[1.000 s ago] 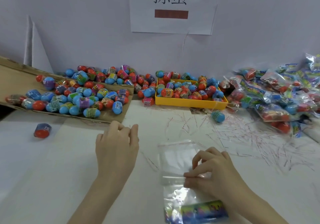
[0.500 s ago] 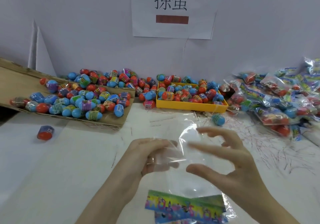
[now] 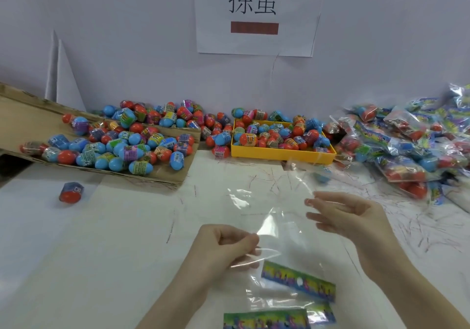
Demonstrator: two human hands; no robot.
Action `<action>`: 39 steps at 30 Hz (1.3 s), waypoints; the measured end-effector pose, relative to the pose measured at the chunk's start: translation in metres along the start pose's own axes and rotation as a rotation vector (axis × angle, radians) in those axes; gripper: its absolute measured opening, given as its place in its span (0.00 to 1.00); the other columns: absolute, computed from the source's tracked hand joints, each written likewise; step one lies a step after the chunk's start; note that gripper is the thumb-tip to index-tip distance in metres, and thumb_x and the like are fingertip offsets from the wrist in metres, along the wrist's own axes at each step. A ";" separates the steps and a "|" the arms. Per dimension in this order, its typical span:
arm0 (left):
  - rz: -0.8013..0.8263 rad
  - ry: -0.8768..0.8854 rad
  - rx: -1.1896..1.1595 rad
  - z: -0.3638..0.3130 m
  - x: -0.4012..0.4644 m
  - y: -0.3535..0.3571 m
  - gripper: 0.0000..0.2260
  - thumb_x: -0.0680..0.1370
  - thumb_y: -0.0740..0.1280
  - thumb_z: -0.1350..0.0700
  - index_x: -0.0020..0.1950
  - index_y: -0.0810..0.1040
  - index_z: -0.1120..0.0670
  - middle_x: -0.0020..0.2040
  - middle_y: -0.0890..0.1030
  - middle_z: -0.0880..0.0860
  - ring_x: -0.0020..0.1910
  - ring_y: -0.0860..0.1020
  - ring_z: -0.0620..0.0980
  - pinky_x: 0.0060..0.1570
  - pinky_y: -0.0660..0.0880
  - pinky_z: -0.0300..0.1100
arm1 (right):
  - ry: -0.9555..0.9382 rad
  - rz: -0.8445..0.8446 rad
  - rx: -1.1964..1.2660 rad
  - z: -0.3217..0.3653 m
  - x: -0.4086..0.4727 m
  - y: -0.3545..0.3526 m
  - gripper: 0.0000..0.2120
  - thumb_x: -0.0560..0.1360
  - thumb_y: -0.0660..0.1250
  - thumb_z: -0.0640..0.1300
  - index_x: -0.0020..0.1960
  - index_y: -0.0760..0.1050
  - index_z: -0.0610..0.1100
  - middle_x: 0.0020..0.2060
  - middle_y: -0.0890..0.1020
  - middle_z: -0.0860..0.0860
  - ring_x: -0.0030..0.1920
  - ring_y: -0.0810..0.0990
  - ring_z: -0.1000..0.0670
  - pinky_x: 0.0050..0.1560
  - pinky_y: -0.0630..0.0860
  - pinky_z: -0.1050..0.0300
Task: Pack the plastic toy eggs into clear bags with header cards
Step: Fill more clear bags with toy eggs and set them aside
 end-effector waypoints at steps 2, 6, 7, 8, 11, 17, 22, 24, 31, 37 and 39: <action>-0.148 0.030 0.187 0.009 0.002 -0.008 0.03 0.69 0.74 0.56 0.37 0.82 0.53 0.32 0.82 0.48 0.31 0.80 0.42 0.31 0.73 0.31 | -0.037 -0.025 0.030 0.010 0.002 -0.009 0.10 0.61 0.70 0.40 0.42 0.81 0.41 0.36 0.85 0.45 0.34 0.84 0.49 0.33 0.79 0.62; -0.364 0.189 0.715 -0.005 -0.004 -0.005 0.25 0.70 0.71 0.45 0.63 0.70 0.51 0.52 0.66 0.38 0.49 0.69 0.38 0.46 0.62 0.27 | -0.259 -0.051 -0.032 0.053 -0.008 -0.011 0.06 0.62 0.70 0.40 0.35 0.83 0.49 0.32 0.84 0.51 0.30 0.83 0.52 0.30 0.77 0.66; -0.394 0.209 0.845 -0.009 -0.006 -0.003 0.34 0.70 0.69 0.40 0.71 0.61 0.51 0.59 0.59 0.41 0.57 0.63 0.40 0.53 0.58 0.29 | -0.354 -0.096 -0.126 0.067 -0.014 -0.010 0.07 0.63 0.71 0.40 0.37 0.83 0.51 0.31 0.84 0.52 0.30 0.82 0.53 0.30 0.77 0.67; -0.420 0.236 0.932 -0.016 -0.011 0.000 0.40 0.71 0.65 0.36 0.75 0.49 0.48 0.65 0.50 0.42 0.64 0.56 0.41 0.60 0.53 0.34 | -0.479 -0.168 -0.278 0.082 -0.023 -0.009 0.07 0.64 0.72 0.40 0.41 0.82 0.50 0.32 0.84 0.54 0.29 0.82 0.54 0.31 0.77 0.67; -0.334 0.347 0.686 -0.039 -0.027 0.013 0.32 0.66 0.54 0.27 0.66 0.43 0.29 0.66 0.45 0.28 0.64 0.49 0.30 0.67 0.52 0.38 | -0.919 -0.431 -0.847 0.119 -0.064 0.014 0.07 0.70 0.71 0.39 0.47 0.80 0.41 0.31 0.81 0.53 0.23 0.78 0.53 0.24 0.75 0.60; 0.107 0.438 -0.187 -0.075 -0.048 0.061 0.32 0.56 0.69 0.27 0.53 0.78 0.44 0.52 0.81 0.35 0.54 0.78 0.34 0.48 0.72 0.26 | -1.094 -0.254 -1.066 0.105 -0.092 0.078 0.11 0.66 0.68 0.45 0.46 0.83 0.42 0.44 0.85 0.49 0.31 0.83 0.50 0.30 0.77 0.61; -0.131 0.443 -0.349 -0.082 -0.045 0.020 0.08 0.70 0.66 0.47 0.41 0.84 0.46 0.40 0.85 0.46 0.41 0.83 0.43 0.37 0.76 0.30 | -0.892 0.238 -0.888 0.085 -0.081 0.091 0.30 0.64 0.65 0.64 0.64 0.73 0.54 0.63 0.75 0.60 0.49 0.77 0.62 0.47 0.72 0.62; -0.138 0.448 -0.311 -0.083 -0.043 0.009 0.11 0.69 0.62 0.50 0.39 0.85 0.49 0.39 0.85 0.49 0.38 0.83 0.46 0.36 0.77 0.33 | -0.730 0.273 -0.616 0.087 -0.068 0.076 0.30 0.62 0.67 0.65 0.63 0.71 0.60 0.58 0.76 0.66 0.52 0.75 0.63 0.50 0.69 0.65; 0.062 0.446 -0.080 -0.095 -0.041 0.010 0.04 0.62 0.77 0.55 0.33 0.85 0.50 0.33 0.84 0.52 0.28 0.81 0.48 0.27 0.73 0.32 | -0.144 0.418 -0.060 0.062 -0.031 0.065 0.13 0.59 0.74 0.47 0.43 0.84 0.49 0.39 0.85 0.50 0.40 0.82 0.53 0.42 0.78 0.62; 0.050 0.262 -0.175 -0.075 -0.021 0.008 0.12 0.58 0.75 0.45 0.37 0.85 0.49 0.39 0.85 0.50 0.33 0.82 0.48 0.29 0.73 0.31 | -0.143 0.263 0.062 0.049 -0.016 0.055 0.09 0.57 0.72 0.45 0.36 0.83 0.42 0.30 0.83 0.43 0.25 0.77 0.52 0.28 0.74 0.65; 0.116 0.178 -0.176 -0.065 -0.011 0.013 0.15 0.58 0.72 0.44 0.39 0.85 0.50 0.41 0.85 0.50 0.34 0.82 0.47 0.30 0.74 0.31 | -0.132 0.251 0.011 0.043 -0.005 0.056 0.09 0.58 0.72 0.47 0.37 0.83 0.44 0.32 0.83 0.44 0.27 0.78 0.52 0.29 0.75 0.65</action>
Point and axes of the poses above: each hand's wrist, its own x-axis towards the middle knuckle, its own y-axis out of the palm, z = x × y, the point moved 9 cm from there along x, towards the middle knuckle
